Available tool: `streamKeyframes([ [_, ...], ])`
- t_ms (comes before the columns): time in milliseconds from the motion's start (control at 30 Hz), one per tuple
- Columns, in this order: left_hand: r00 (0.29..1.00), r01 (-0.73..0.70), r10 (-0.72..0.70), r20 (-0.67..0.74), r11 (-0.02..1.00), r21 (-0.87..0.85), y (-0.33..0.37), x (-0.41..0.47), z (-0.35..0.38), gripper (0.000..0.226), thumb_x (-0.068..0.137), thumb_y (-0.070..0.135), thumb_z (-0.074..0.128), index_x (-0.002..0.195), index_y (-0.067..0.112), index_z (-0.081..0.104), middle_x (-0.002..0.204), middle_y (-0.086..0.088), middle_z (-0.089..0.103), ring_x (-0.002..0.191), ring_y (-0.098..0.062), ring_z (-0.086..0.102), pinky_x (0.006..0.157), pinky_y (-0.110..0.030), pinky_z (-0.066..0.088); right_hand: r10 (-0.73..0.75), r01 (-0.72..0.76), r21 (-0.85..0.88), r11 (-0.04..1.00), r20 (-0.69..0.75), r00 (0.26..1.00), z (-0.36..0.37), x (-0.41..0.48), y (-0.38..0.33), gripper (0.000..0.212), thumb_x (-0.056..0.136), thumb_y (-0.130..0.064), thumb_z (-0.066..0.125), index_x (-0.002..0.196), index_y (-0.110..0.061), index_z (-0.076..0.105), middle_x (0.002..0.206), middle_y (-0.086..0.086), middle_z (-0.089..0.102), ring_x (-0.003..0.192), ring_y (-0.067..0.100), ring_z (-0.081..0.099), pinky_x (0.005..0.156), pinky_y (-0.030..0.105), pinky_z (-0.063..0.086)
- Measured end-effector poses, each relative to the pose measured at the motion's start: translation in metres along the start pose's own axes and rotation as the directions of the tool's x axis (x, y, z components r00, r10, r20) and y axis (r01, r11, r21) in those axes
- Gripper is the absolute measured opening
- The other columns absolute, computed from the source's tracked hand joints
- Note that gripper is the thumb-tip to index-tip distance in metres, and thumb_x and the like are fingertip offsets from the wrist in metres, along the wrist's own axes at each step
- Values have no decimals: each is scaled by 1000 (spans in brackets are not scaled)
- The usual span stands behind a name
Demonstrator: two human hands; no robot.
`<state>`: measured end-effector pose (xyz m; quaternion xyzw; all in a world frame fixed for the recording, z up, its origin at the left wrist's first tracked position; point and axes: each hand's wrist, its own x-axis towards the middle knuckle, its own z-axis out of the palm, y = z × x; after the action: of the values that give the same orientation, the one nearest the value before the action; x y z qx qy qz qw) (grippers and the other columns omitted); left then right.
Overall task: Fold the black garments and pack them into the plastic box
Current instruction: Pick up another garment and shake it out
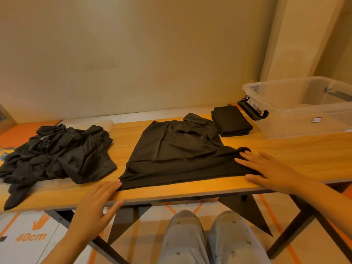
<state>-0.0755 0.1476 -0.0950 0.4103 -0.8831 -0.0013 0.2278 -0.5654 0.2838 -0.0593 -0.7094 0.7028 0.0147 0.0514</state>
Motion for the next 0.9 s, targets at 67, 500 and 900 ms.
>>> streamKeyframes([
  [67,1000,22,-22,-22,1000,2,9,-1,1,63,89,66,37,128,21,57,128,4,57,117,-3,44,93,-30,39,19,-19,30,999,-20,1000,-4,4,-5,87,61,-92,-9,140,-54,-5,153,-23,-13,139,-5,-19,111,23,-14],
  [500,992,-101,100,70,995,5,25,-2,25,61,97,53,34,145,15,40,152,-1,34,139,-16,32,115,-17,14,113,-127,1,992,-470,876,47,-35,-36,69,94,-65,18,142,-19,39,144,-2,43,129,13,37,97,33,37],
  [900,984,-150,162,-73,977,149,28,-16,11,39,99,34,44,109,7,70,98,-8,67,86,-20,63,67,-26,52,-71,-16,-117,993,-703,708,54,-54,-24,52,101,-44,32,103,-11,73,105,6,72,103,16,64,112,40,27],
])
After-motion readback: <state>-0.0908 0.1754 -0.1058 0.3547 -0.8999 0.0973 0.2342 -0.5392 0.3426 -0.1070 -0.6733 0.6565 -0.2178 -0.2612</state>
